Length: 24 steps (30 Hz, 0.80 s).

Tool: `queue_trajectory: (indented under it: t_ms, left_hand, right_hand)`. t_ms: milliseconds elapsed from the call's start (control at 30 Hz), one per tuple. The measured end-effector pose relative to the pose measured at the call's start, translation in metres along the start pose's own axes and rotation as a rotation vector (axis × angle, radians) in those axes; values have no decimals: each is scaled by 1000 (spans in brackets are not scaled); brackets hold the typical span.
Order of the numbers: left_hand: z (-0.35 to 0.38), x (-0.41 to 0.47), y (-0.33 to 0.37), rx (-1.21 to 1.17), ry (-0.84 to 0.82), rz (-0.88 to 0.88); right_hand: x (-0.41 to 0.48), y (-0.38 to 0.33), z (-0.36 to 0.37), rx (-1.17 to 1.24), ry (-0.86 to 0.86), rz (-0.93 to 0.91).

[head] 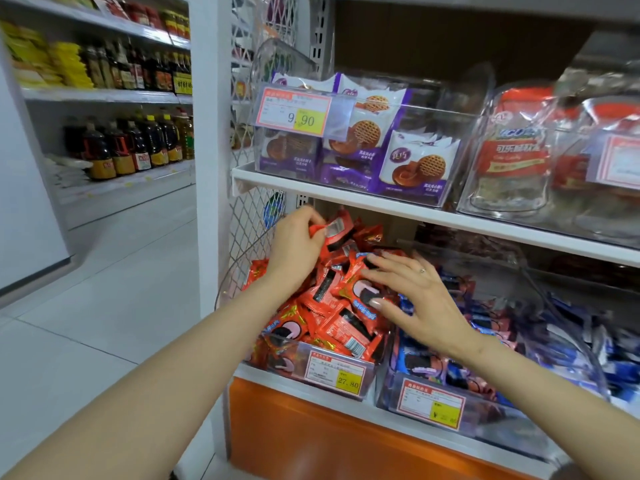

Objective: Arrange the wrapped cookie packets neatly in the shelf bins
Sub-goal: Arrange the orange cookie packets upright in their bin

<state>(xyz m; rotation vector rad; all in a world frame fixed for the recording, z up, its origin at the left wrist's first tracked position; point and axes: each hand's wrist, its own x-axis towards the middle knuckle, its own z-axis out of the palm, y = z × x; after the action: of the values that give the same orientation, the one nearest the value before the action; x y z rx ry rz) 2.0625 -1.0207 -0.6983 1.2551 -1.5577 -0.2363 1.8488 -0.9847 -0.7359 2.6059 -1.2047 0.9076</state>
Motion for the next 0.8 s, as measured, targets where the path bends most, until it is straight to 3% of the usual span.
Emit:
queue_trajectory:
  t_ms: [167, 333, 467, 633, 800]
  left_hand:
    - [37, 18, -1, -73, -14, 29]
    - [53, 17, -10, -88, -315, 142]
    - [38, 17, -11, -155, -311, 88]
    - [-6, 19, -35, 238, -202, 118]
    - [-37, -4, -76, 570, -361, 103]
  right_hand:
    - [-3, 15, -8, 0, 82, 102]
    - [-5, 22, -12, 44, 75, 201]
    - [-5, 23, -11, 60, 40, 198]
    - [-1, 15, -12, 111, 58, 158]
    - [23, 2, -16, 123, 37, 75]
